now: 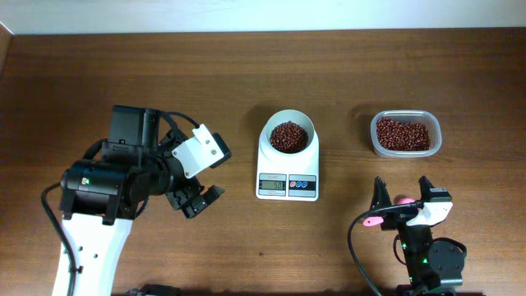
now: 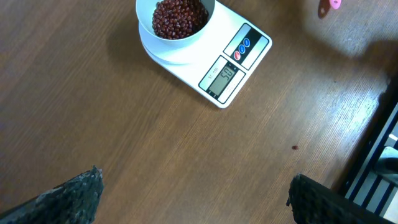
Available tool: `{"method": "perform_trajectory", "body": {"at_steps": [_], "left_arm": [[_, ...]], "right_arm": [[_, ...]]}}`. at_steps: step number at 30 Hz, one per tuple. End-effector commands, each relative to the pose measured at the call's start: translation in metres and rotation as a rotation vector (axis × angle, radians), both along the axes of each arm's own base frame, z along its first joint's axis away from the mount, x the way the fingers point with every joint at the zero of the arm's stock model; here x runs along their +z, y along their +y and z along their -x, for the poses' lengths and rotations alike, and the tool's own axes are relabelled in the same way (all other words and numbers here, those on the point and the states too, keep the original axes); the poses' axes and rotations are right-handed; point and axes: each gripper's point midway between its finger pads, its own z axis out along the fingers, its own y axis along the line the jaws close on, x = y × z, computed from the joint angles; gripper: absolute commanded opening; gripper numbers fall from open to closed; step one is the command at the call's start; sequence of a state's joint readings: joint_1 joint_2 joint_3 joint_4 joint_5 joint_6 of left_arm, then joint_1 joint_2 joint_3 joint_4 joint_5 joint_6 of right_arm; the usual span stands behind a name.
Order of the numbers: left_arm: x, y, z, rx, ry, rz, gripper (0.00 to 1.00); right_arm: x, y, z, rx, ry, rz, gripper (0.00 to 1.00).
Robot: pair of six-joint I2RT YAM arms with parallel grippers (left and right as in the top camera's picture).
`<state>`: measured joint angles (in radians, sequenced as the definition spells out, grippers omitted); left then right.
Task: Scoop and weigh 50g on scale
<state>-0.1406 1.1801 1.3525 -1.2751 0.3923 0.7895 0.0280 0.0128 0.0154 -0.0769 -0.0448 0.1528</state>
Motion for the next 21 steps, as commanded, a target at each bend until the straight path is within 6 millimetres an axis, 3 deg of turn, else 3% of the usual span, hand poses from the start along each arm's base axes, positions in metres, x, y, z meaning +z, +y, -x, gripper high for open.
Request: {"method": "perform_trajectory", "body": {"at_steps": [1,21], "left_arm": [[0.0034,0.0012,-0.0011,-0.005,-0.015,-0.002,0.99],[0.0034,0.0012,-0.0011,-0.005,-0.015,-0.002,0.99]], "right_arm": [[-0.0031,0.0022,0.0002,0.008,0.001,0.011,0.99],[-0.0035,0.0021,0.0002,0.011,0.000,0.045,0.99]]}}
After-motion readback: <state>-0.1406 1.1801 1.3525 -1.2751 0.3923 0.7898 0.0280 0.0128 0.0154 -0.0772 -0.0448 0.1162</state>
